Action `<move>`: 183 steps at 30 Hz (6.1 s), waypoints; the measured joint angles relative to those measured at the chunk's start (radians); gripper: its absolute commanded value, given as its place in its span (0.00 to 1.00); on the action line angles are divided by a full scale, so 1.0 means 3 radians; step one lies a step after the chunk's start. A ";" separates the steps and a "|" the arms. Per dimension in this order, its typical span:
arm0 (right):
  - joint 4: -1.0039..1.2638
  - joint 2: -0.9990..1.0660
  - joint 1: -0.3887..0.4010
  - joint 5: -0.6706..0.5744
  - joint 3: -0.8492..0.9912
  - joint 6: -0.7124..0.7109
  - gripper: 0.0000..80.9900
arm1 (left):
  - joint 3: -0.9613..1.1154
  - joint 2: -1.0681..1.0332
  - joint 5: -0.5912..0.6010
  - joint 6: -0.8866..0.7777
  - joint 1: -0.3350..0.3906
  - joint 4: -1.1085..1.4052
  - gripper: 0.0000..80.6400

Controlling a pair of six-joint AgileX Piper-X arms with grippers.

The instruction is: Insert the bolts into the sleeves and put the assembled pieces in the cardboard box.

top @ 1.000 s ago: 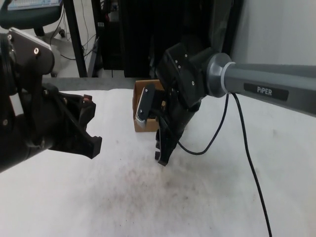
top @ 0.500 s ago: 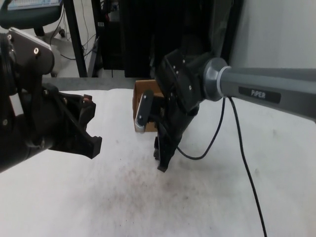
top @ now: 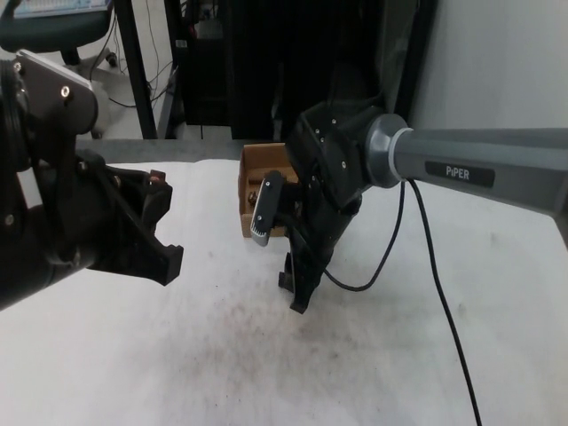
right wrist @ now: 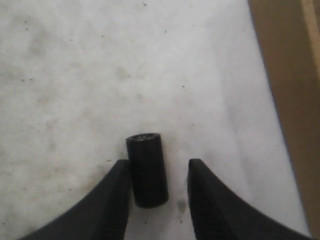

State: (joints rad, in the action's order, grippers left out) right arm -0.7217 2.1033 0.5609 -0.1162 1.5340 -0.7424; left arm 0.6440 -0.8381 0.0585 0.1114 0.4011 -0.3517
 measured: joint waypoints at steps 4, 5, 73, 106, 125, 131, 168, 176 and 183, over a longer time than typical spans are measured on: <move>0.0007 0.0000 -0.0002 0.0000 0.0000 -0.0020 0.45 | 0.0000 0.0000 0.0000 0.0000 0.0000 0.0000 0.00; 0.0016 0.0000 -0.0002 0.0000 0.0000 -0.0029 0.45 | 0.0000 0.0000 0.0000 0.0000 0.0000 0.0000 0.00; 0.0252 0.0058 0.0183 0.0262 -0.0107 -0.0045 0.25 | 0.0000 0.0000 0.0000 0.0000 0.0000 0.0000 0.00; -0.0018 0.0064 0.0127 0.0343 -0.0056 -0.0045 0.42 | 0.0000 0.0000 0.0000 0.0000 0.0000 0.0000 0.00; -0.0041 0.0064 0.0128 0.0319 -0.0056 -0.0012 0.01 | 0.0000 0.0000 0.0000 0.0000 0.0000 0.0000 0.00; -0.0102 -0.0026 0.0119 0.0420 -0.0086 0.0154 0.01 | 0.0000 0.0000 0.0000 0.0000 0.0000 0.0008 0.00; 0.4206 -0.3008 0.0467 -0.2113 -0.2963 0.3850 0.01 | 0.0001 -0.1011 0.2760 -0.2589 -0.0004 0.4389 0.00; 0.4453 -0.3005 0.0483 -0.2072 -0.2963 0.3872 0.01 | 0.0001 -0.1011 0.2774 -0.2018 -0.0004 0.4388 0.00; 0.4459 -0.3005 0.0483 -0.2056 -0.2970 0.3872 0.01 | 0.0001 -0.1011 0.2774 -0.1902 -0.0004 0.4388 0.00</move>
State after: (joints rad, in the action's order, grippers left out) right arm 0.6160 1.2019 0.7059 -0.7331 0.6432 0.4193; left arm 0.6444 -1.1415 0.8908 -0.4591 0.3999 0.9649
